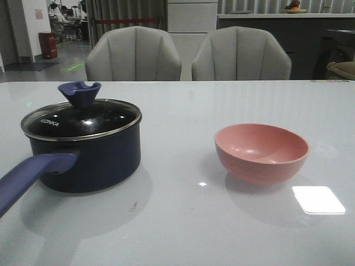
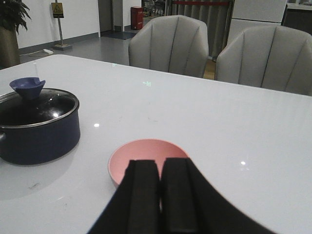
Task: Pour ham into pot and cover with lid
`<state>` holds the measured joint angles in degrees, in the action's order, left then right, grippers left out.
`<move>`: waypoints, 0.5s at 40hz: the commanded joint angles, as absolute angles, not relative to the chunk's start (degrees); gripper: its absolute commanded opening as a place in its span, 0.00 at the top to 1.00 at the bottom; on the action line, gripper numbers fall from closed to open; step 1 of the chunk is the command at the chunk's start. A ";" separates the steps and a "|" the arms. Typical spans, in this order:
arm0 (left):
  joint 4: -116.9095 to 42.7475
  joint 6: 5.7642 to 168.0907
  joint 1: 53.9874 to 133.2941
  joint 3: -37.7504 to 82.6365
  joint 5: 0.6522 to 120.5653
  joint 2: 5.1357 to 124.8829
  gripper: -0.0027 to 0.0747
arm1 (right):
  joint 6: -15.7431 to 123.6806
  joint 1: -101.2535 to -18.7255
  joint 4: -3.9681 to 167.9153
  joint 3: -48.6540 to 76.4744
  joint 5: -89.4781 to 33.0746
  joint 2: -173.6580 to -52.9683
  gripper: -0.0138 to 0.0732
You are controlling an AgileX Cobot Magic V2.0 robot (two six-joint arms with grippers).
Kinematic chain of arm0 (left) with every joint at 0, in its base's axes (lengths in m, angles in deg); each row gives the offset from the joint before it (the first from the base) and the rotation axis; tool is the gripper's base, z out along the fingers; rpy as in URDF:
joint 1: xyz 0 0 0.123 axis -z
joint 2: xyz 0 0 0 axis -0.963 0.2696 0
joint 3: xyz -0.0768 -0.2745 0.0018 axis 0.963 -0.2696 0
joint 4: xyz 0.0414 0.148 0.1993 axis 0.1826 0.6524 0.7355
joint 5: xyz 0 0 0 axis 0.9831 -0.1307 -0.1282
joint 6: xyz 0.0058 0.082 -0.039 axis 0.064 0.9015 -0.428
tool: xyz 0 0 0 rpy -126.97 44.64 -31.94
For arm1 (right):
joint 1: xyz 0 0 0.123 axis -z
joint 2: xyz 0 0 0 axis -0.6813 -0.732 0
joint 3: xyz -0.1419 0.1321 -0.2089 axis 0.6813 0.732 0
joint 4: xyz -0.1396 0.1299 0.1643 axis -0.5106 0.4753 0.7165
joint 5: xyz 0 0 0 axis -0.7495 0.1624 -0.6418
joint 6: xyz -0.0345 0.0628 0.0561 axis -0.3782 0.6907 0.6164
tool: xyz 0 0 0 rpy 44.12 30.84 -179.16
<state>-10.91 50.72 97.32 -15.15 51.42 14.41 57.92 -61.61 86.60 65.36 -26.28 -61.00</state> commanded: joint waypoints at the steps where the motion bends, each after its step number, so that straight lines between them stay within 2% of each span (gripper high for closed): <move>1: -11.31 50.93 97.68 -13.85 56.39 14.98 0.79 | 57.26 -61.70 86.97 63.77 -21.87 -61.62 0.66; 5: -10.91 50.93 96.39 -15.30 58.14 14.98 0.79 | 57.26 -61.70 86.97 63.77 -21.87 -61.62 0.66; 16: -12.50 45.75 79.88 -25.98 70.77 11.79 0.79 | 57.26 -61.70 86.97 63.77 -21.87 -61.62 0.66; 20: -12.27 42.90 76.76 -29.73 72.03 10.46 0.79 | 57.26 -61.70 86.97 63.77 -21.87 -61.62 0.66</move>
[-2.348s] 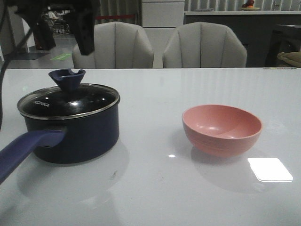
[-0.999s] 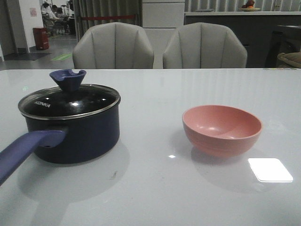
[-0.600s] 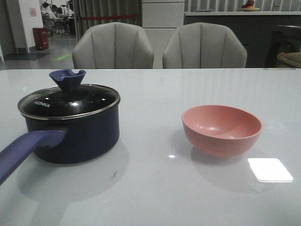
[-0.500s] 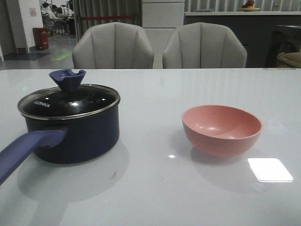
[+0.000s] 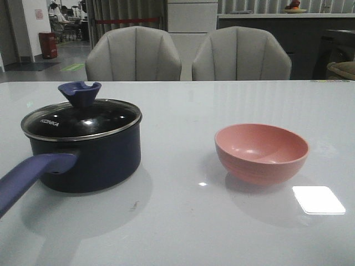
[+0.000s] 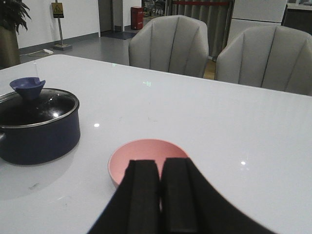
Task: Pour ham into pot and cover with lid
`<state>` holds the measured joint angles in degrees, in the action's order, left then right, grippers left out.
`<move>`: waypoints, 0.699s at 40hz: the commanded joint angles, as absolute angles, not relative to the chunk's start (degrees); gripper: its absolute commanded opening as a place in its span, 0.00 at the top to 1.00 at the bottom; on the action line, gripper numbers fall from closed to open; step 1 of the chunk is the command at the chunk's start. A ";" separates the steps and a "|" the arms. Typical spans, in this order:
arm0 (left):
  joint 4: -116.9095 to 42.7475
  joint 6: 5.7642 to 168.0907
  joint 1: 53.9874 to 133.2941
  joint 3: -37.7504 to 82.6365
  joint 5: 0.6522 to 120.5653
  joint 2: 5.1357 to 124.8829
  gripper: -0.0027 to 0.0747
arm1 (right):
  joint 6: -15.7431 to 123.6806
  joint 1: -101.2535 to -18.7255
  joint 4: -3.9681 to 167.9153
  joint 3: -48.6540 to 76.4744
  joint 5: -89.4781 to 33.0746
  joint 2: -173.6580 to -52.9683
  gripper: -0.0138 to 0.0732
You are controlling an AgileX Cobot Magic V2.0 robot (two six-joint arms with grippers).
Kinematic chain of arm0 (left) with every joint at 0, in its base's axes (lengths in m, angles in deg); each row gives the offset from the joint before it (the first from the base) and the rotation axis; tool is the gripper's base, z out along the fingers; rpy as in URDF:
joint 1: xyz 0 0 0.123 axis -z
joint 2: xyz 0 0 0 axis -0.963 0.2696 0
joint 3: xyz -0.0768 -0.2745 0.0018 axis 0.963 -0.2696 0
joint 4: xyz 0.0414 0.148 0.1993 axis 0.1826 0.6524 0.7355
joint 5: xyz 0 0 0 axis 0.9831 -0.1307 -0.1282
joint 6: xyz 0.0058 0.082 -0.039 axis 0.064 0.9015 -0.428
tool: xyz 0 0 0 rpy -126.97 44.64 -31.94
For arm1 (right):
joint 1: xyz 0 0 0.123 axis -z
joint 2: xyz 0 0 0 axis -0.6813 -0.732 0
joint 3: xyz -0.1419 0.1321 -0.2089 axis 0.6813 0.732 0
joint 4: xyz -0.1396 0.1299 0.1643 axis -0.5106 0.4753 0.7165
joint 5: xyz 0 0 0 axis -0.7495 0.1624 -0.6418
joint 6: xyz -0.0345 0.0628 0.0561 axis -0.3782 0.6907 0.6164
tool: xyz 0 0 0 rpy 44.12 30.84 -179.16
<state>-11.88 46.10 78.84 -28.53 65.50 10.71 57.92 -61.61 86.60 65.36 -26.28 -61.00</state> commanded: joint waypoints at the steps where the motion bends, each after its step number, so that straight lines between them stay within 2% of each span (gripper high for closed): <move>1: -12.16 42.83 76.36 -30.46 72.40 10.21 0.79 | 57.26 -61.70 86.97 63.77 -21.87 -61.62 0.66; 11: -11.33 41.14 75.86 -36.45 78.11 9.56 0.79 | 57.26 -61.70 86.97 63.77 -21.87 -61.62 0.66; 28: -11.33 41.01 75.86 -36.45 79.21 9.56 0.79 | 57.26 -61.70 86.97 63.77 -21.87 -61.62 0.66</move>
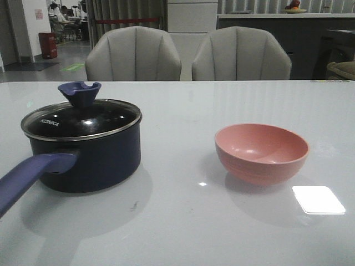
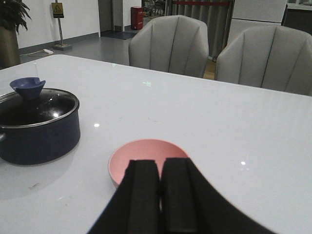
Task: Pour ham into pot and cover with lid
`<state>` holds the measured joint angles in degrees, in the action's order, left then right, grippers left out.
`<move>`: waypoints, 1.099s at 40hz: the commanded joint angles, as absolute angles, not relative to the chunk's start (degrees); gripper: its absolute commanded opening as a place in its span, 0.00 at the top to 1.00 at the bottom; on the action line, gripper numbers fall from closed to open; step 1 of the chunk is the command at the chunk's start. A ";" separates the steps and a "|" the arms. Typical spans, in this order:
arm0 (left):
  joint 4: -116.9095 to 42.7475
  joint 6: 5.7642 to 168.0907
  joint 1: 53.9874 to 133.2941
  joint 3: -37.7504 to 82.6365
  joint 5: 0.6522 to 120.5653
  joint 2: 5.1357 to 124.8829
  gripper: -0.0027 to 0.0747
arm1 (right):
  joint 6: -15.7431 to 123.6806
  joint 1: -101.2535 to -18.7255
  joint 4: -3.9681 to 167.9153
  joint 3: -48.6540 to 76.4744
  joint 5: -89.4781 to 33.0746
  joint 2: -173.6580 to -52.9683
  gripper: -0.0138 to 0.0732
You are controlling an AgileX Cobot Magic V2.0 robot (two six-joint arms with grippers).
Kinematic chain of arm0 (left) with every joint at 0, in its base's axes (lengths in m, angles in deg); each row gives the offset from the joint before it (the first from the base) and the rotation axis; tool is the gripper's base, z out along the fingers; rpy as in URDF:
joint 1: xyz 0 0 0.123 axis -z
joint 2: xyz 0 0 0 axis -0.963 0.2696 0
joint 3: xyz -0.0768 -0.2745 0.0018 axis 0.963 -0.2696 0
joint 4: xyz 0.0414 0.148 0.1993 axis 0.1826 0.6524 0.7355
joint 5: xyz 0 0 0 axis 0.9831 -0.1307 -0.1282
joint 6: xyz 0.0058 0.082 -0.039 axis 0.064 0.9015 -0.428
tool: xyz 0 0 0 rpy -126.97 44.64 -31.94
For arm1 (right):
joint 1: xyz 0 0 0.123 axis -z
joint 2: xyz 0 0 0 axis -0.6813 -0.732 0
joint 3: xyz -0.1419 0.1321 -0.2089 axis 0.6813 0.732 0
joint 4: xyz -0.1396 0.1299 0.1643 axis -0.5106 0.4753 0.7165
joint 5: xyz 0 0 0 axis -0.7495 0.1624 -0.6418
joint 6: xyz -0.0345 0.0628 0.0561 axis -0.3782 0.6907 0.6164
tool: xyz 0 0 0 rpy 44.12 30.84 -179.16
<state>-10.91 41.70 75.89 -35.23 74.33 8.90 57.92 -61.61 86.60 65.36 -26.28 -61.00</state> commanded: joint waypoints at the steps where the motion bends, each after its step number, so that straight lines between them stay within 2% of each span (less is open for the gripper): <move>1: -11.33 41.01 75.86 -36.45 79.21 9.56 0.79 | 57.26 -61.70 86.97 63.77 -21.87 -61.62 0.66; 34: -11.33 41.01 75.86 -36.45 79.21 9.56 0.79 | 57.26 -61.64 85.86 64.49 -21.41 -61.62 0.66; 40: -11.33 41.01 75.86 -36.45 79.21 9.56 0.79 | 61.71 -58.17 76.42 65.57 -20.08 -61.55 0.66; 44: -11.33 41.01 75.86 -36.45 79.21 9.56 0.79 | 68.09 -52.85 70.82 67.62 -17.85 -61.55 0.66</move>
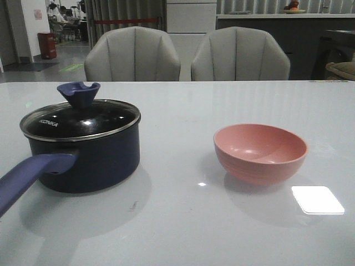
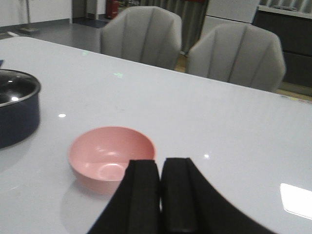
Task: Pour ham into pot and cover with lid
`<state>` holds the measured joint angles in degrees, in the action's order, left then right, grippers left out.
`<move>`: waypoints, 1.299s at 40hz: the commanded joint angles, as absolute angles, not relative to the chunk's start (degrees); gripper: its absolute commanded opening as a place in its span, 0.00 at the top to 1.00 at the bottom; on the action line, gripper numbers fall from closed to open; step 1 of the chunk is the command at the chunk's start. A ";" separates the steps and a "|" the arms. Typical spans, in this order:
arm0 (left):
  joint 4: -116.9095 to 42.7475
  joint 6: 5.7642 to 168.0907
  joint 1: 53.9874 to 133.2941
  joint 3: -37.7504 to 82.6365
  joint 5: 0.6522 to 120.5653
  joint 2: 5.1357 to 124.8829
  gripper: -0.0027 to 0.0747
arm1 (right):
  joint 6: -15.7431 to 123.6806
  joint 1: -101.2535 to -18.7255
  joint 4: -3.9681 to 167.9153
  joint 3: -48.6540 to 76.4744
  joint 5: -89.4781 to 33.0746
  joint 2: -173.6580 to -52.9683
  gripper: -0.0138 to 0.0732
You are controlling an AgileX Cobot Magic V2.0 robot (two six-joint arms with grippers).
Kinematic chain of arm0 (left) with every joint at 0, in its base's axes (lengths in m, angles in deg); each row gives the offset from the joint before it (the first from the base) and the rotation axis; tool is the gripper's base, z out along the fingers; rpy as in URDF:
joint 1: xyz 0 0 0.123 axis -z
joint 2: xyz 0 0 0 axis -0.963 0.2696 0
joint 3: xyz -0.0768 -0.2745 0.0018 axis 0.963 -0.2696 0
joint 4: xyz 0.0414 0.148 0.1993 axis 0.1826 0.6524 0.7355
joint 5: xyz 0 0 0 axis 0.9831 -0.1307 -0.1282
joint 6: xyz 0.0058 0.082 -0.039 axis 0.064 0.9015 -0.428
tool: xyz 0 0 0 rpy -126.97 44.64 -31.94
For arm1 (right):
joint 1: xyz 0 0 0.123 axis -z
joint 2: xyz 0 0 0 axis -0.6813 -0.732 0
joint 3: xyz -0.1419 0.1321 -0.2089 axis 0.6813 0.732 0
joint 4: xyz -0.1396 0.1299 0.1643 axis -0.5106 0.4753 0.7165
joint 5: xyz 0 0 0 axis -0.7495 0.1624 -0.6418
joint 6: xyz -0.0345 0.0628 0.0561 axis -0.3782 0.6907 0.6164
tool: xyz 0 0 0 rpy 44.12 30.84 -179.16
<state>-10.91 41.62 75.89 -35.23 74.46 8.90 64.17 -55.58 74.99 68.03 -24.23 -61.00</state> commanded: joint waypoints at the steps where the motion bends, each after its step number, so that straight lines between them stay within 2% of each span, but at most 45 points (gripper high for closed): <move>1: -11.33 41.01 75.86 -36.45 79.21 9.56 0.79 | 69.61 -51.57 69.80 68.17 -16.88 -61.55 0.66; 10: -11.33 41.01 75.86 -36.45 79.21 9.56 0.79 | 76.43 -46.75 67.91 74.95 -9.79 -60.50 0.66; 18: -11.33 41.01 75.86 -36.45 79.21 9.56 0.79 | 77.77 -46.75 63.26 75.54 -13.97 -53.13 0.66; 52: -11.33 41.01 75.86 -36.45 79.07 9.56 0.79 | 78.35 -46.75 65.22 75.54 -14.62 -53.20 0.66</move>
<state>-10.91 41.62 75.89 -35.23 74.57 8.90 78.48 -46.98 65.35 75.83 -18.74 -54.33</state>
